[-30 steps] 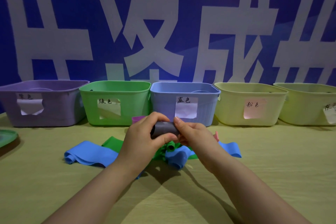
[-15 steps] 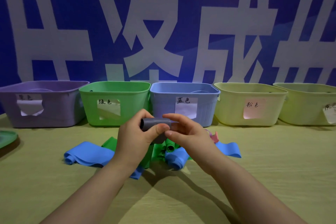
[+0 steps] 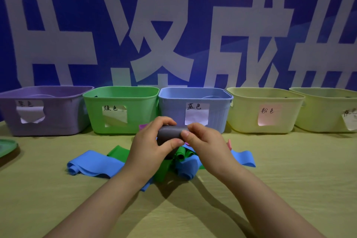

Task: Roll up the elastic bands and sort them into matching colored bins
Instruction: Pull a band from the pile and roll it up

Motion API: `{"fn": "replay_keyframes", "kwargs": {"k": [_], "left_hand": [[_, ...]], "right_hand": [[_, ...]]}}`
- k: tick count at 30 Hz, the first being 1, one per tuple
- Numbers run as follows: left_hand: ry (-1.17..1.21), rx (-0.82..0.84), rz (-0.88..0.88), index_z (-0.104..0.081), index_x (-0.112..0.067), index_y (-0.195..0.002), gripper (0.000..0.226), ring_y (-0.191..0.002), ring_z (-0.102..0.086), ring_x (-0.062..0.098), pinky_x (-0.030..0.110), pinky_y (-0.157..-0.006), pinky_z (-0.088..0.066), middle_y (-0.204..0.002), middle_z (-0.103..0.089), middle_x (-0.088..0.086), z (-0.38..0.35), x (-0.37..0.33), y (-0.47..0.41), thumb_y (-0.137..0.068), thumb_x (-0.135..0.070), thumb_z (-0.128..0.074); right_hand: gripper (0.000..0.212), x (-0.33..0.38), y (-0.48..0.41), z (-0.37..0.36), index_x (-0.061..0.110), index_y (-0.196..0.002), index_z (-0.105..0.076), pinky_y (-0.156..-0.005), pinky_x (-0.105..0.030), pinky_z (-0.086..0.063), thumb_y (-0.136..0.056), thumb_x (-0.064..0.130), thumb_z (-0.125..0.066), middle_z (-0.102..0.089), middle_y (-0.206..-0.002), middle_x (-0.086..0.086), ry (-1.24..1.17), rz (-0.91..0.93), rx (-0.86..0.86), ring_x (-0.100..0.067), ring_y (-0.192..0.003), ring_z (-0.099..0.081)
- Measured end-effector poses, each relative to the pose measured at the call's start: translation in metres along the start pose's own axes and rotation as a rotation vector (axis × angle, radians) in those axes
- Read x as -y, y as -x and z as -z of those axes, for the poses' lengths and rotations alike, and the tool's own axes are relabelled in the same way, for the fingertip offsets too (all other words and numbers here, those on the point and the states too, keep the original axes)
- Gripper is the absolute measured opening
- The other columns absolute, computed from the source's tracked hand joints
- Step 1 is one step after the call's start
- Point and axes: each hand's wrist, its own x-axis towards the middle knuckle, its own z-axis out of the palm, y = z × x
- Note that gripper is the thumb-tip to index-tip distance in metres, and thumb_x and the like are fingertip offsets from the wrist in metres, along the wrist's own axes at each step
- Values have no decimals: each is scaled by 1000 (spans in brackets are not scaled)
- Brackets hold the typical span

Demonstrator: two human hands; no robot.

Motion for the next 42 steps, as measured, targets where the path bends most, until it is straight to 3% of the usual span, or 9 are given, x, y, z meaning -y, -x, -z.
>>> {"fn": "replay_keyframes", "kwargs": {"k": [3,6,11,18,21,26,33,37,42], "left_hand": [[-73,-20,-62,-53,-37,-77,27,-79,-54,2,11,-66,-39,-81,-57,-14,0,-1,-2,-60,-51,-68],[-41,-16,-23,-53,-33,-70,30,-70,-52,3,13,-58,-36,-73,-58,-10,2,-4,-3,-58,-58,-65],[15,-69,114,-54,-19,-64,48,-54,-45,4,23,-52,-33,-56,-55,-6,4,1,-6,-53,-65,-61],[113,-27,204,-55,-19,-60,53,-49,-41,1,21,-50,-30,-48,-51,-14,1,3,-8,-51,-72,-53],[123,32,194,-57,-23,-79,45,-61,-53,7,22,-55,-41,-66,-61,-9,-1,-2,-4,-59,-58,-75],[3,24,94,-47,-51,-91,46,-83,-61,16,38,-74,-52,-92,-61,-13,-2,0,0,-71,-24,-78],[-38,5,50,-53,-26,-82,26,-67,-54,7,29,-64,-44,-73,-61,-8,-1,0,-2,-71,-41,-71],[-16,-25,87,-53,-20,-80,32,-66,-57,16,34,-61,-45,-69,-61,-3,1,2,-3,-72,-48,-68],[36,-23,123,-57,-16,-82,50,-71,-62,25,47,-64,-49,-72,-64,5,1,2,-4,-63,-62,-56]], "right_hand": [[32,-1,0,-1,17,-69,-55,-63,-36,-36,-94,35,-47,-50,-62,1,-6,-11,18,-14,-64,-43],[36,-2,0,-2,22,-64,-57,-66,-36,-41,-94,37,-45,-55,-62,3,-90,-11,5,-13,-65,-50],[19,-3,2,-5,34,-108,-57,-86,-22,-49,-92,26,-51,-63,-93,10,-371,-29,113,-6,-93,-60],[18,-8,-3,-9,33,-91,-61,-89,-37,-52,-84,17,-66,-68,-91,4,-291,-1,73,-14,-92,-63],[3,-10,-5,-9,32,-85,-62,-90,-45,-50,-82,31,-63,-68,-87,5,-316,-39,36,-17,-90,-64],[14,-11,-5,-3,25,-76,-62,-77,-34,-47,-85,36,-61,-61,-73,6,-301,-86,-1,-15,-77,-58],[46,-7,-3,0,34,-48,-59,-52,-8,-34,-92,41,-47,-53,-49,19,-271,-107,28,4,-53,-47],[9,-11,-6,-6,36,-86,-62,-84,-28,-50,-89,37,-53,-64,-81,13,-349,-90,36,-7,-83,-60],[16,-11,-5,-10,34,-89,-62,-90,-40,-51,-87,19,-62,-68,-91,3,-332,-59,56,-16,-93,-64]]}}
